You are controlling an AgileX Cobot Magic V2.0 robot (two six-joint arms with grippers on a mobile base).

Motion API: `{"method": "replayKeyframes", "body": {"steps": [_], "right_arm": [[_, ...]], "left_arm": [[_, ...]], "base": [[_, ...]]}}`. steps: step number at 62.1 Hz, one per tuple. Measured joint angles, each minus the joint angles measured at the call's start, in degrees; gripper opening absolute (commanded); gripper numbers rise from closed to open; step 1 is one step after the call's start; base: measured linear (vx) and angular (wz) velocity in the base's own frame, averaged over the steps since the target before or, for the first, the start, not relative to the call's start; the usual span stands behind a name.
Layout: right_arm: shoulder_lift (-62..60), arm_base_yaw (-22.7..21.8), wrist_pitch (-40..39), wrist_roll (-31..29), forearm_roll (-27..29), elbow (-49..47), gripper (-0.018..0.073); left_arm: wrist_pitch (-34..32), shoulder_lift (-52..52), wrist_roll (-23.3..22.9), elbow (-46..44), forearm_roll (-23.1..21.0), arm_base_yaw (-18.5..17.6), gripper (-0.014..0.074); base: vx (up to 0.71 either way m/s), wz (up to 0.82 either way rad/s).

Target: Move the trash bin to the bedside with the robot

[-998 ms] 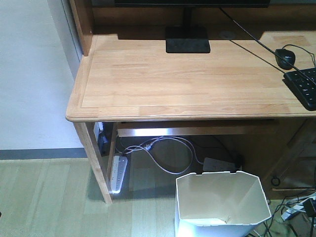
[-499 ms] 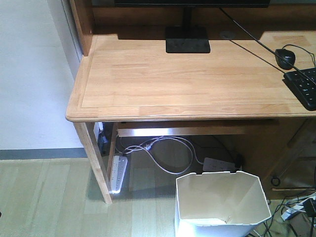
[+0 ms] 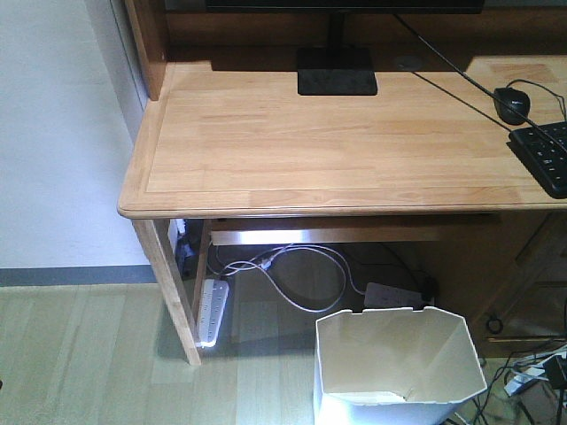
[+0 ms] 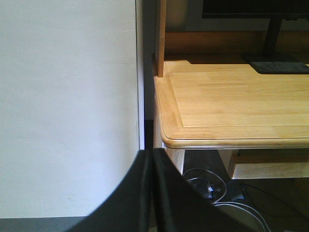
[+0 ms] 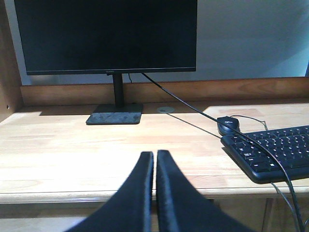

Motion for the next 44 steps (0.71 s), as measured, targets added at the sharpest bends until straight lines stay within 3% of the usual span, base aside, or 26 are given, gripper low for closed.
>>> {"method": "replayKeyframes", "body": {"steps": [10, 27, 44], "right_arm": [[0.0, 0.0, -0.8, 0.0, 0.0, 0.0, -0.0011], [0.0, 0.0, -11.4, 0.0, 0.0, 0.0, -0.0011], [7.0, 0.0, -4.1, 0.0, 0.0, -7.5, -0.0011]], "left_arm": [[0.0, 0.0, 0.0, 0.0, 0.0, 0.0, -0.0006], [0.0, 0.0, 0.0, 0.0, 0.0, 0.0, -0.0006], [0.0, 0.0, 0.0, 0.0, 0.0, 0.0, -0.0006]], "base": [[0.0, 0.0], [0.0, 0.0], [0.0, 0.0]]}}
